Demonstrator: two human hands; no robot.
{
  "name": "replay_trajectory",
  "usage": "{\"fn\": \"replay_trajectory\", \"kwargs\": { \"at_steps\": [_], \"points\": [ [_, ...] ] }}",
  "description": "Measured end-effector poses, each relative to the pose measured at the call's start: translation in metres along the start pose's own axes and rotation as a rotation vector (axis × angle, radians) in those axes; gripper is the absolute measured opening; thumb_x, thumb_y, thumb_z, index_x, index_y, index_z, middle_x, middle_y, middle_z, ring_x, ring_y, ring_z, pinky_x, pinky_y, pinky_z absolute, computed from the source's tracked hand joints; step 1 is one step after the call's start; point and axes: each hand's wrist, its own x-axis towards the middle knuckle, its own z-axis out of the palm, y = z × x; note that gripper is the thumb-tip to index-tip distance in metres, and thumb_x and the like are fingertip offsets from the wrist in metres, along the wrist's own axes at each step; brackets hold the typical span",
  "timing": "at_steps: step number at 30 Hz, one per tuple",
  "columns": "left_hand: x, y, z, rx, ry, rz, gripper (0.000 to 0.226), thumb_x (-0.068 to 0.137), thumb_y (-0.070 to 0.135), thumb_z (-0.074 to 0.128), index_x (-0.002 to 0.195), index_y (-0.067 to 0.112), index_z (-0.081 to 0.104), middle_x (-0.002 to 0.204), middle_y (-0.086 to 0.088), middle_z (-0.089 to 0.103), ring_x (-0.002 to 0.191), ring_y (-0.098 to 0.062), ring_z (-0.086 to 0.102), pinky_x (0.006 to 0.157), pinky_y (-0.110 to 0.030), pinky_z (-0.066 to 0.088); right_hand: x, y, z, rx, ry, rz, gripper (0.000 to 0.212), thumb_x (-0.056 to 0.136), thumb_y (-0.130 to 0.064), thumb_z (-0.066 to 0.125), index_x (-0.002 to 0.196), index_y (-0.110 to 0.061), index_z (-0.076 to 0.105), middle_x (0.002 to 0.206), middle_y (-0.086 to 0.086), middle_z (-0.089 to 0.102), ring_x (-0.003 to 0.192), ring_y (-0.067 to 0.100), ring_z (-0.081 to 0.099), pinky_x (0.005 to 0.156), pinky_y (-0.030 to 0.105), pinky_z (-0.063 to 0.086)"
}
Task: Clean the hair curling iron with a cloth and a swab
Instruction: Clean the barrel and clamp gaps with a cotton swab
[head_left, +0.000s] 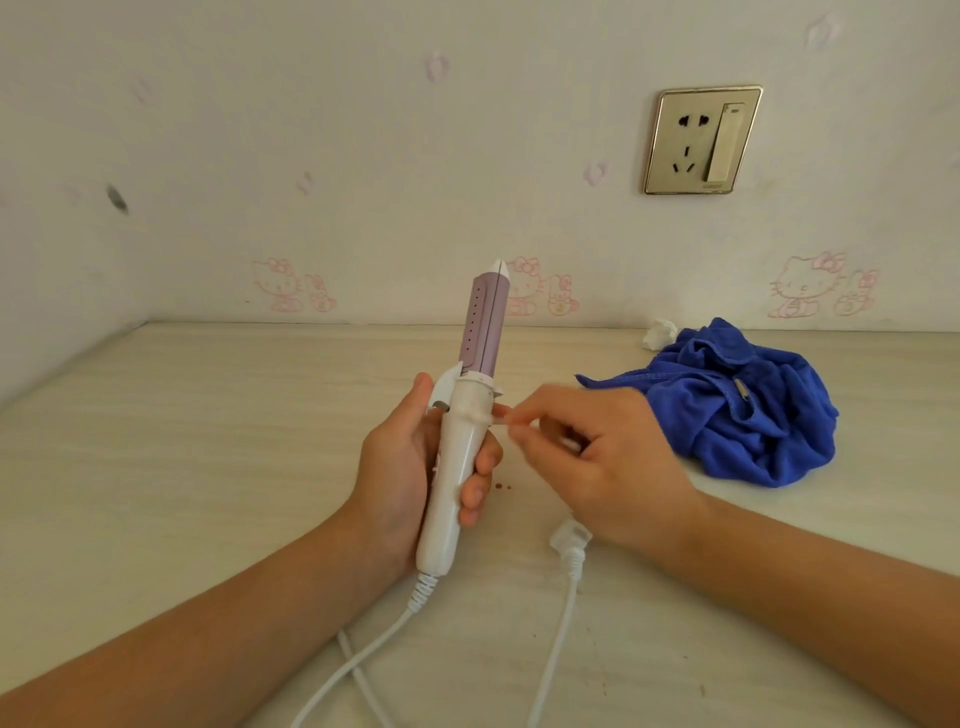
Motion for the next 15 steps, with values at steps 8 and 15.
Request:
{"fn": "replay_trajectory", "kwargs": {
  "at_steps": [8,15],
  "points": [
    [-0.002,-0.002,0.005,0.039,-0.033,-0.008,0.067,0.103,0.058,0.029,0.093,0.006,0.07,0.065,-0.013,0.055,0.039,-0.019,0.048,0.036,-0.024,0.042,-0.006,-0.002,0.002,0.016,-0.028,0.034,0.013,0.092,-0.007,0.071,0.087,-0.016,0.078,0.057,-0.021,0.06,0.048,0.009,0.049,0.053,0.019,0.037],
    [-0.003,-0.002,0.005,0.015,-0.069,-0.04,0.068,0.102,0.058,0.029,0.097,0.006,0.073,0.07,-0.015,0.058,0.043,-0.021,0.051,0.04,-0.027,0.045,0.0,0.001,-0.004,0.107,0.003,0.101,0.013,0.092,-0.007,0.073,0.087,-0.015,0.081,0.057,-0.009,0.064,0.046,0.008,0.044,0.049,0.022,0.037]
  ]
}}
